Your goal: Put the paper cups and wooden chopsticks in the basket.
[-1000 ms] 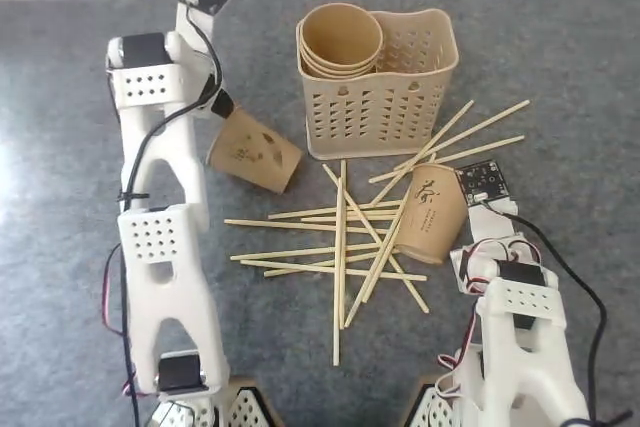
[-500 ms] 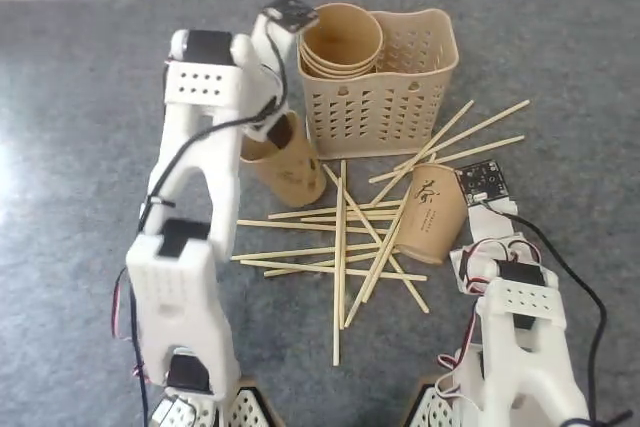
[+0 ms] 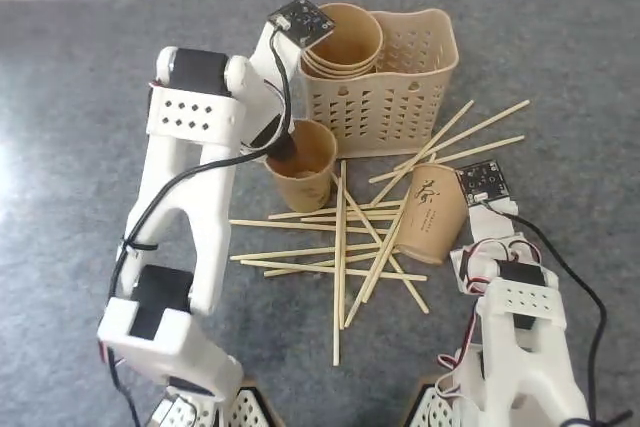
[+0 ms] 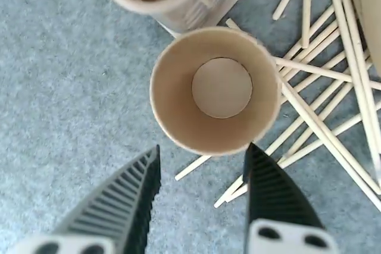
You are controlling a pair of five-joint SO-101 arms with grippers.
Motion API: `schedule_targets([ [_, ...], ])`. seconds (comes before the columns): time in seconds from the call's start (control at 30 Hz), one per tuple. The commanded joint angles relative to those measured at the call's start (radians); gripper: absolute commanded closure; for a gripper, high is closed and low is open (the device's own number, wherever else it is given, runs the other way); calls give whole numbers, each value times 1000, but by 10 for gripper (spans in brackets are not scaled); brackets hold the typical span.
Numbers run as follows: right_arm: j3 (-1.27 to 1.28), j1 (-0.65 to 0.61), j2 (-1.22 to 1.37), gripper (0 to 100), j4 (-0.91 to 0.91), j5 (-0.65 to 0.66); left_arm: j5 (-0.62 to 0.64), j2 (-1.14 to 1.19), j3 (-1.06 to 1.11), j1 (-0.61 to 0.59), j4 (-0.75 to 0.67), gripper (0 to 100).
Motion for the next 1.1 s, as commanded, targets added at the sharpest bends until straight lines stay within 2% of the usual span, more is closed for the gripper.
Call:
schedule_targets([
  [0.0,2,-10,-21,779,-22,9,-2,51,-4,-20,-38,784],
  [0.2,2,-10,-21,779,-22,9,3,135,-2,-44,-44,783],
  [0.4,2,-10,-21,779,-22,9,83,204,-2,-35,-49,783],
  [0.6,2,-10,-21,779,-22,9,92,213,-7,-2,-35,795],
  [0.73,2,-10,-21,779,-22,9,150,222,-2,3,-31,801],
  [0.93,2,-10,-21,779,-22,9,149,224,-4,29,-15,802],
  [1.07,2,-10,-21,779,-22,9,149,219,-7,52,-15,884],
])
